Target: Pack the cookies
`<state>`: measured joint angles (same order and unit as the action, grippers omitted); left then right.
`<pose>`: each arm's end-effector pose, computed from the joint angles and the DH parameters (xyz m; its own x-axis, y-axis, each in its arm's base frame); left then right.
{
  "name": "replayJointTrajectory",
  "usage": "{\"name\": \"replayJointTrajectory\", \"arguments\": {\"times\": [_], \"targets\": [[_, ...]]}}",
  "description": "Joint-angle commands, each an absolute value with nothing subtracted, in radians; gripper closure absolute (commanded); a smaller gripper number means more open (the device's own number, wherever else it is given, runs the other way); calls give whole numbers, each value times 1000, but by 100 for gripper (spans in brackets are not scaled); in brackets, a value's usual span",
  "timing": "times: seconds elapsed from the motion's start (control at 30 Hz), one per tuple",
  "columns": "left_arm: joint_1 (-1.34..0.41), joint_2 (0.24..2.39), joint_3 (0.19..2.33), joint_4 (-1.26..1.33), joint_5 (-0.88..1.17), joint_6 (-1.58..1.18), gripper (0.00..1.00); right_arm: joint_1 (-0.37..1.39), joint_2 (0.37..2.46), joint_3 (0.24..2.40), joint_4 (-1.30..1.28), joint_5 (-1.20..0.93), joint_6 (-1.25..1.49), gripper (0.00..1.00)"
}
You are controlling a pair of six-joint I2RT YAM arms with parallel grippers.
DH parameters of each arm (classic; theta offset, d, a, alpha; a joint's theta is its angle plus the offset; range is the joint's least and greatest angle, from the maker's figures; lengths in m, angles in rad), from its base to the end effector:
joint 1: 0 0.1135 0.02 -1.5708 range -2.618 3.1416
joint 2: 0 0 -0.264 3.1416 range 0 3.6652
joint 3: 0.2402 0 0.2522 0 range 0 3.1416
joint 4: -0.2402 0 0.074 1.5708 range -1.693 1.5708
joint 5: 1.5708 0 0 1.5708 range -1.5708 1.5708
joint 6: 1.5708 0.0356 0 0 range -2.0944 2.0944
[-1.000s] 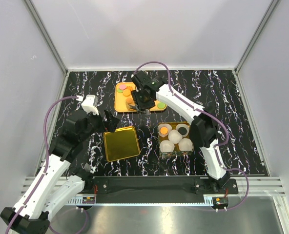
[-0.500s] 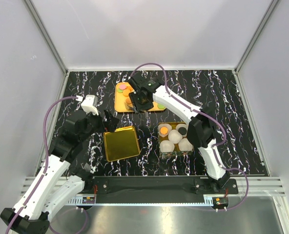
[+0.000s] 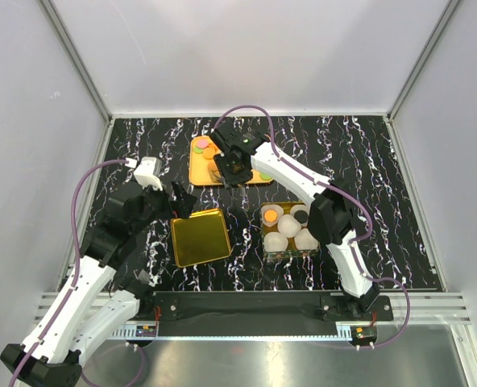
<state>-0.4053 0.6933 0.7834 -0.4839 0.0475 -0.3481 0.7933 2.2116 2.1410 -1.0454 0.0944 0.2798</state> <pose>0.1433 -0.0633 0.3220 -0.4796 -0.1650 -0.8619 0.2878 0.8982 -0.3321 0.3352 0.3358 0.2694 -0.7936 -0.4143 -0.4456 -0.4799 0.8764 0.0399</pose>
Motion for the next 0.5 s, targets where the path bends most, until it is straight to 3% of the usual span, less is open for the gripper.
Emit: {"name": "replayJointTrajectory", "arguments": {"times": [0.0,0.47], "targets": [[-402,680,796,-446,44,-351,1,802,2187,2160,-1052,123,267,53],[-400,681,795,-448,41,-351,1,789,2181,2207,-1065,149,245,61]]}}
